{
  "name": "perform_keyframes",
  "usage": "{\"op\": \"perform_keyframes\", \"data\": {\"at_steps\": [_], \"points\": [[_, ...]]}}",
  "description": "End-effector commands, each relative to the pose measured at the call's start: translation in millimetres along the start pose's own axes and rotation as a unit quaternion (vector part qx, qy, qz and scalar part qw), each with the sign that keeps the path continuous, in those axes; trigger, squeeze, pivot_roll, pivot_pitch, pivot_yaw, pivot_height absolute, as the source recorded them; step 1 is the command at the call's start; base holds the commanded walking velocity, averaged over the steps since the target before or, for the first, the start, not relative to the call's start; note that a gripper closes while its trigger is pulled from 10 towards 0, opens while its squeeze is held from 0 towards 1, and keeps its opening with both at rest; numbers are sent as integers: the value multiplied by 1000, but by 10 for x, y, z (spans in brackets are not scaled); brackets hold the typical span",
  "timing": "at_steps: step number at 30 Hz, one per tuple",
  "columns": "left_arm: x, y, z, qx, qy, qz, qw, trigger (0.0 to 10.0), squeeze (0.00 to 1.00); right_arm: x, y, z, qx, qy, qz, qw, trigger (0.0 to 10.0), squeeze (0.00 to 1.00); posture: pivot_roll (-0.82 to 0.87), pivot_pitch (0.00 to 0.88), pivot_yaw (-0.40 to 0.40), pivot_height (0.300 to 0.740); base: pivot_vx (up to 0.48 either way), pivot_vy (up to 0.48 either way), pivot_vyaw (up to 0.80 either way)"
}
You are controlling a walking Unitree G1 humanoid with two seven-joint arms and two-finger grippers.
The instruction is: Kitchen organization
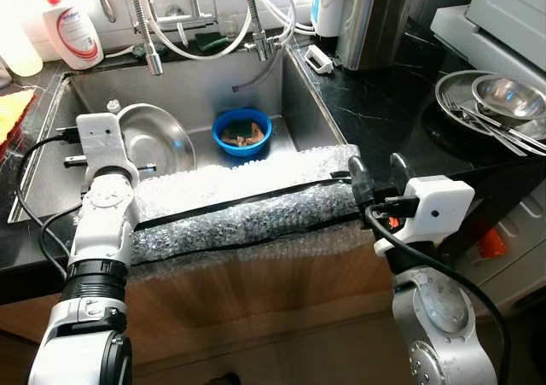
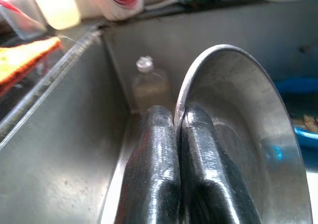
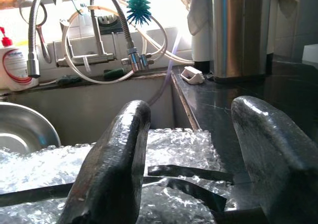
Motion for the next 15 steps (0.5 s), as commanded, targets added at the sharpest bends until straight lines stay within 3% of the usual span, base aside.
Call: {"op": "perform_keyframes", "data": {"at_steps": [1, 15], "points": [[-171, -19, -2, -7, 2, 36, 999, 10000, 1000, -5, 16, 32, 5, 2, 5, 1000, 10000, 0, -100, 85, 64, 740, 0, 0, 0], [-178, -51, -56, -23, -7, 45, 999, 10000, 1000, -14, 70, 23, 4, 8, 9, 1000, 10000, 0, -92, 113, 63, 740, 0, 0, 0]]}}
Point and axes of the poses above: a point about 5 cm out from each wrist's last joint towards the gripper, its own y axis pointing out of the wrist towards the gripper, its own x axis along the axis of the wrist's last joint, z = x × y, the point moved 4 cm from there along y, pointing out of the wrist towards the gripper, and after that the axes turned 1 degree about -y, right-handed, at the moved point
